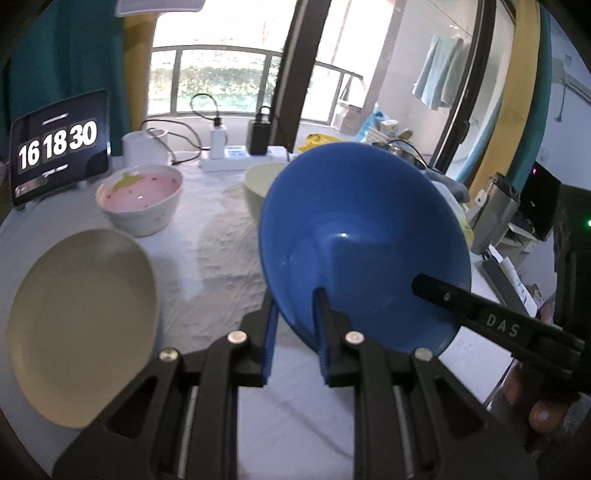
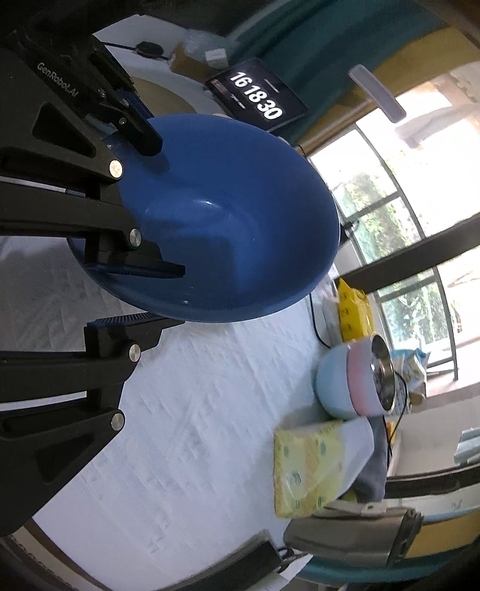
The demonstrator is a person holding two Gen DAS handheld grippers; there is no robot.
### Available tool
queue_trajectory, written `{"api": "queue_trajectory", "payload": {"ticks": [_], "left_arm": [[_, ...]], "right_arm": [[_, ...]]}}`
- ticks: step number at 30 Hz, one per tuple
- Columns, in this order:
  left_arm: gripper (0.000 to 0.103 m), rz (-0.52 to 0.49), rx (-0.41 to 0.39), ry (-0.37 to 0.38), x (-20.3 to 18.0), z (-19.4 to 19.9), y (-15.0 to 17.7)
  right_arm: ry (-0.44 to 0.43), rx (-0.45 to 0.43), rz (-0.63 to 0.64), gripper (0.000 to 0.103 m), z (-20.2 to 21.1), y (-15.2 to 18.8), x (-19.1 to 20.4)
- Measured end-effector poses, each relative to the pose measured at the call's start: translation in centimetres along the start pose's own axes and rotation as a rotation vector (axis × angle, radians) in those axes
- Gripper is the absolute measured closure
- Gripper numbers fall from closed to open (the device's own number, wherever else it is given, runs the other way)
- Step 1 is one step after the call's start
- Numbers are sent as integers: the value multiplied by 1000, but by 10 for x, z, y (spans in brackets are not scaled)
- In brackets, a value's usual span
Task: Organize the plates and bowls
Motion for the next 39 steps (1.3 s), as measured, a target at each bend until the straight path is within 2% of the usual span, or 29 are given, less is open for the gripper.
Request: {"api": "queue_trajectory", "payload": {"ticks": [10,20,24,33,39], "left_arm": [[84,33,-4,-34,24,25,9],[82,50,26,-37,29,33,15],[82,42,49,-31,25,33,18],[80,32,88,-33,22,34,22],[75,17,78,-89,28,30,20]], "right_arm": [[-38,81,17,80,-4,21,26],[-50,165,15,78,-6,32,30],[-58,198,7,70,-4,32,30],[-65,172,15,61,9,23,25],[-47,146,3,60,8,16,16]]}}
Point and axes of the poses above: each gripper's, at about its wrist camera, not at the fingertips, and z roughly against the way its jaws point, x to its left, y to its underside, the point moved 3 cm from there along -z, roughly the way its jaws point, and after that the axes turned 13 degrees about -x, right-handed, at the moved point
